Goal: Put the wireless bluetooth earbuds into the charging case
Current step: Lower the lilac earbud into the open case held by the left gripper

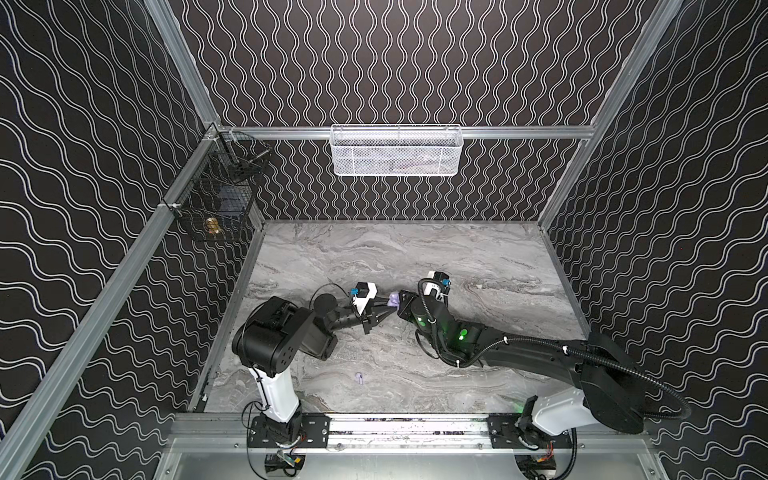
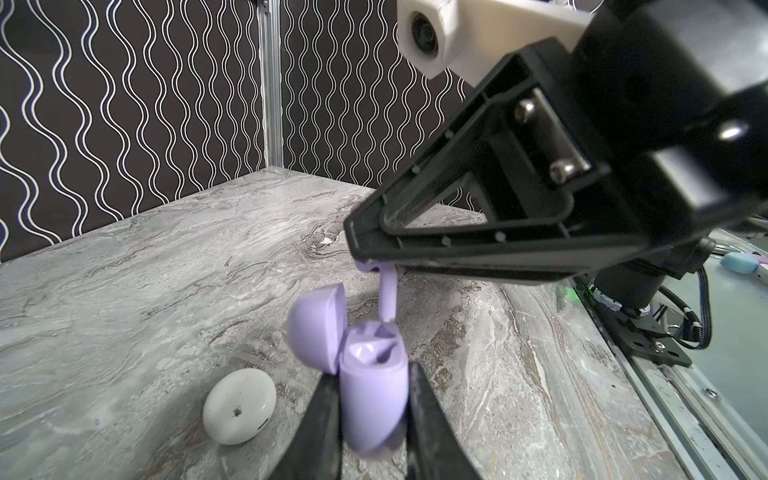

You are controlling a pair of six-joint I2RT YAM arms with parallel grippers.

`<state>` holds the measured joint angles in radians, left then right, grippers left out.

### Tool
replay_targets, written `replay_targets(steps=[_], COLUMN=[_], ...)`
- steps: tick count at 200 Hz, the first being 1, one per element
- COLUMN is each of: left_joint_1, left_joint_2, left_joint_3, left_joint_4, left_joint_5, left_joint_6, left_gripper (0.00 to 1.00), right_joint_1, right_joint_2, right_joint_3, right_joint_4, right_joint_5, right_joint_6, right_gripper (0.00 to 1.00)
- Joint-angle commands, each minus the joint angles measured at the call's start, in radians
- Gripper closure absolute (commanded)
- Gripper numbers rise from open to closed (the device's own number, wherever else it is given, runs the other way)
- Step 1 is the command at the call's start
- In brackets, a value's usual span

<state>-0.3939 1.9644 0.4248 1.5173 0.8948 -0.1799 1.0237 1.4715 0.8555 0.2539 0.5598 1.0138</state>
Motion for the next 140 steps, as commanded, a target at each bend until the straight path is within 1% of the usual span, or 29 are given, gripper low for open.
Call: replay_targets(steps=[1,140], left_joint_1=[0.000,0.007], left_joint_2=[-0.006,-0.006], left_joint_3=[0.000,0.002], left_joint_4=[0.034,0.033], left_joint_5=[-0.010,-0.018], left_joint_6=[0.008,-0.003], left_gripper=[0.80,0.80], right_joint_1=[-0.002,-0.004], right_joint_2=[0.008,0.032], right_joint_3=[0.006,-0.006], right_joint_4=[0.037,0.039], right_joint_5=[0.006,-0.015], right_joint_6=[0.016,0.040], right_gripper=[0.79,0.79])
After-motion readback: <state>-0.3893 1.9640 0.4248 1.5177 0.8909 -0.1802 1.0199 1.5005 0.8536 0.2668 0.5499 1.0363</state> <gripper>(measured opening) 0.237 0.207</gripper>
